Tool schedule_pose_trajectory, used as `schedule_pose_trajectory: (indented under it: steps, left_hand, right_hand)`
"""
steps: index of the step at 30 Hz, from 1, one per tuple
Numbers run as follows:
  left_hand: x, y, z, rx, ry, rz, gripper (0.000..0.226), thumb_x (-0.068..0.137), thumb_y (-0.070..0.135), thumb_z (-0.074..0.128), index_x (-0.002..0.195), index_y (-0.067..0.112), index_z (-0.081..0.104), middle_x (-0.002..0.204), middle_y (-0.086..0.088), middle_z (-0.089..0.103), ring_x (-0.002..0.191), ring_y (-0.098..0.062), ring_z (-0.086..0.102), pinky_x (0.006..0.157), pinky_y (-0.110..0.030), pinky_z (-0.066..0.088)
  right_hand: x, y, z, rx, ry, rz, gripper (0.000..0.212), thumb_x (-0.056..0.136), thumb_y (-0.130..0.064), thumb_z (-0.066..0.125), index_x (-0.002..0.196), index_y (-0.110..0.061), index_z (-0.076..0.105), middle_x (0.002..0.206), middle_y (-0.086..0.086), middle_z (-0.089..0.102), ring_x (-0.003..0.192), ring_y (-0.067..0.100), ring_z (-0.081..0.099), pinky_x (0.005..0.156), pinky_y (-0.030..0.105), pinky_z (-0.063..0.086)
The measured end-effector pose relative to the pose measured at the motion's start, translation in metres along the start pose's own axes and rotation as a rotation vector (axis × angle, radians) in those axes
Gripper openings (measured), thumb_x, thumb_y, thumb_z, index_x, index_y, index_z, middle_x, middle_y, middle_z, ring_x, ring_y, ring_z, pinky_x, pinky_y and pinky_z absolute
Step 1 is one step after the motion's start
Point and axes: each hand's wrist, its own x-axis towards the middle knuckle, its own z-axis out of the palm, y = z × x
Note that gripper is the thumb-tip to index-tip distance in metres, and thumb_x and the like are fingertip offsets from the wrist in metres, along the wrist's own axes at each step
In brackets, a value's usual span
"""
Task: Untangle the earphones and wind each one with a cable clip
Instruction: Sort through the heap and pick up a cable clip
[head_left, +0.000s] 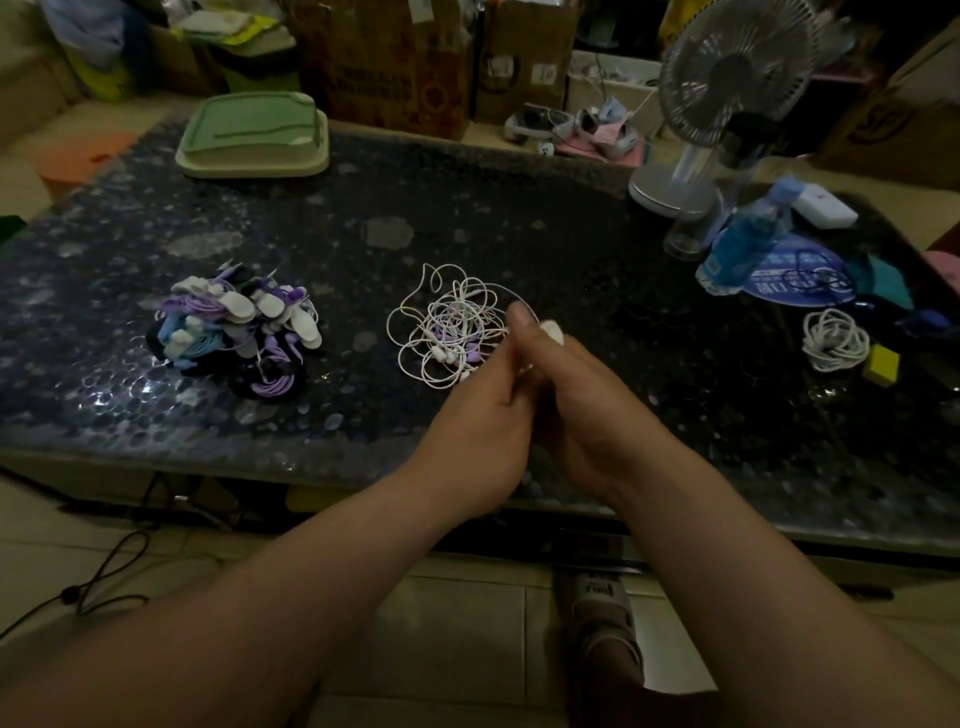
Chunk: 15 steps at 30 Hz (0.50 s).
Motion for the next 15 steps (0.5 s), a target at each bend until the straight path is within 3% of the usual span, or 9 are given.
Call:
schedule_pose_trajectory:
  steps: [3, 6, 9, 11, 13, 15]
  left_hand:
    - [0.003, 0.002, -0.004, -0.155, 0.033, -0.085, 0.032, 0.112, 0.024, 0.046, 0.142, 0.024, 0.056, 0.13, 0.001, 0.071, 0.122, -0.014, 0.067, 0.108, -0.042, 0.053]
    - [0.011, 0.009, -0.013, -0.589, 0.118, -0.29, 0.03, 0.112, 0.017, 0.044, 0.137, 0.01, 0.058, 0.131, -0.016, 0.07, 0.121, -0.034, 0.068, 0.101, -0.049, 0.058]
    - [0.016, 0.008, -0.022, -0.805, 0.136, -0.346, 0.033, 0.112, 0.015, 0.043, 0.141, 0.006, 0.055, 0.134, -0.021, 0.067, 0.121, -0.034, 0.068, 0.099, -0.045, 0.059]
    - [0.019, 0.007, -0.024, -0.853, 0.152, -0.344, 0.033, 0.112, 0.014, 0.043, 0.141, 0.003, 0.054, 0.134, -0.023, 0.066, 0.111, -0.032, 0.072, 0.092, -0.041, 0.062]
    - [0.021, 0.006, -0.023, -0.872, 0.188, -0.353, 0.033, 0.111, 0.013, 0.044, 0.14, 0.002, 0.056, 0.136, -0.025, 0.064, 0.099, -0.028, 0.073, 0.081, -0.036, 0.064]
    - [0.023, 0.005, -0.022, -0.866, 0.21, -0.36, 0.033, 0.111, 0.014, 0.045, 0.139, 0.003, 0.057, 0.137, -0.024, 0.064, 0.104, -0.029, 0.072, 0.084, -0.036, 0.063]
  right_hand:
    - [-0.001, -0.006, -0.002, -0.018, -0.046, 0.044, 0.071, 0.085, -0.069, 0.063, 0.132, -0.015, 0.063, 0.121, 0.009, 0.075, 0.111, 0.022, 0.074, 0.092, 0.043, 0.06]
    - [-0.003, -0.014, -0.013, 0.102, -0.024, 0.055, 0.059, 0.102, -0.063, 0.043, 0.127, -0.014, 0.063, 0.116, 0.007, 0.078, 0.107, 0.022, 0.076, 0.086, 0.04, 0.062]
    - [-0.008, -0.011, -0.018, 0.048, 0.094, 0.043, 0.044, 0.107, -0.05, 0.047, 0.115, -0.013, 0.068, 0.103, 0.004, 0.08, 0.102, 0.021, 0.076, 0.088, 0.041, 0.061]
    - [-0.011, 0.002, -0.014, -0.153, 0.122, -0.003, 0.031, 0.102, -0.047, 0.058, 0.104, -0.02, 0.071, 0.098, -0.001, 0.079, 0.102, 0.021, 0.074, 0.089, 0.043, 0.061]
    - [-0.011, 0.015, -0.01, -0.349, 0.162, -0.036, 0.035, 0.089, -0.053, 0.071, 0.11, -0.026, 0.065, 0.105, -0.002, 0.076, 0.101, 0.019, 0.075, 0.088, 0.048, 0.062]
    - [-0.009, 0.021, -0.006, -0.468, 0.225, -0.099, 0.029, 0.089, -0.048, 0.074, 0.108, -0.03, 0.06, 0.102, -0.002, 0.075, 0.092, 0.017, 0.075, 0.085, 0.05, 0.062]
